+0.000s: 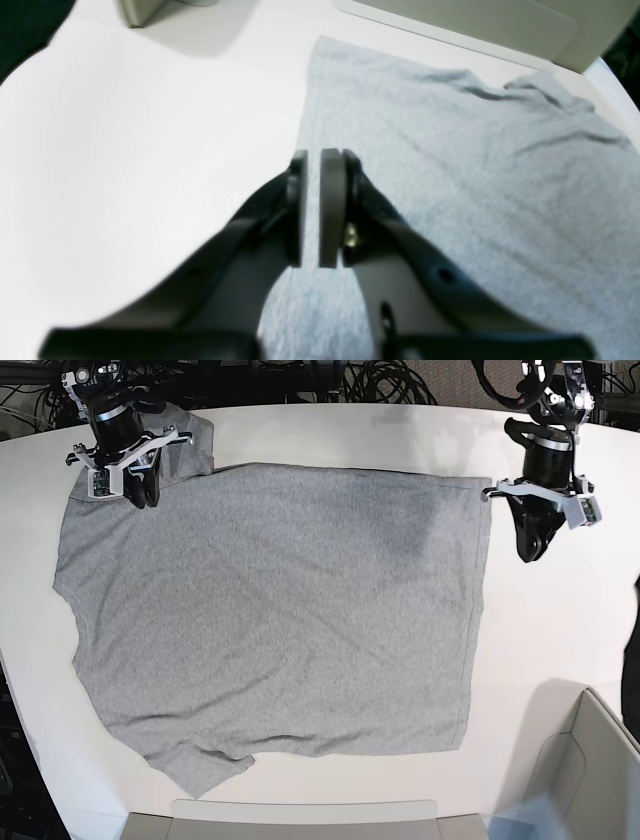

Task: Fold the T-shirt properly
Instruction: 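Lower right gripper to the sleeve corner, left gripper to the hem corner, then pinch the grey shirt's side edge with both grippers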

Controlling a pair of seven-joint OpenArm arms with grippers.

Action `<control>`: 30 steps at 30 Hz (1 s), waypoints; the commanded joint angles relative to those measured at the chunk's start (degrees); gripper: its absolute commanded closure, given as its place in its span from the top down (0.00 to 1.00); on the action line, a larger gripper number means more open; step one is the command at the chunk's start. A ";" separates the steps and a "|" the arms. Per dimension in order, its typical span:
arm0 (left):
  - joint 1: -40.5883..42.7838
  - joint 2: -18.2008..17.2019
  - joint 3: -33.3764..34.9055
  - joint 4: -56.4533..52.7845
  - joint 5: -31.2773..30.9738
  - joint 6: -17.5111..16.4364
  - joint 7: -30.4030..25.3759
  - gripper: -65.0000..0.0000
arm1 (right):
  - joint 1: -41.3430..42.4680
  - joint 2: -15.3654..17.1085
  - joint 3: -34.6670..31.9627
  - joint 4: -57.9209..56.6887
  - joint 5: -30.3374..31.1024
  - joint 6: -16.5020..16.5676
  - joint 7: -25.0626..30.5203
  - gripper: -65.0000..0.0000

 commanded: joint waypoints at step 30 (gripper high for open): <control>-0.16 -3.26 0.14 0.87 -0.19 -0.18 1.46 0.12 | 1.62 -6.27 31.52 -17.67 32.27 11.20 -24.70 0.30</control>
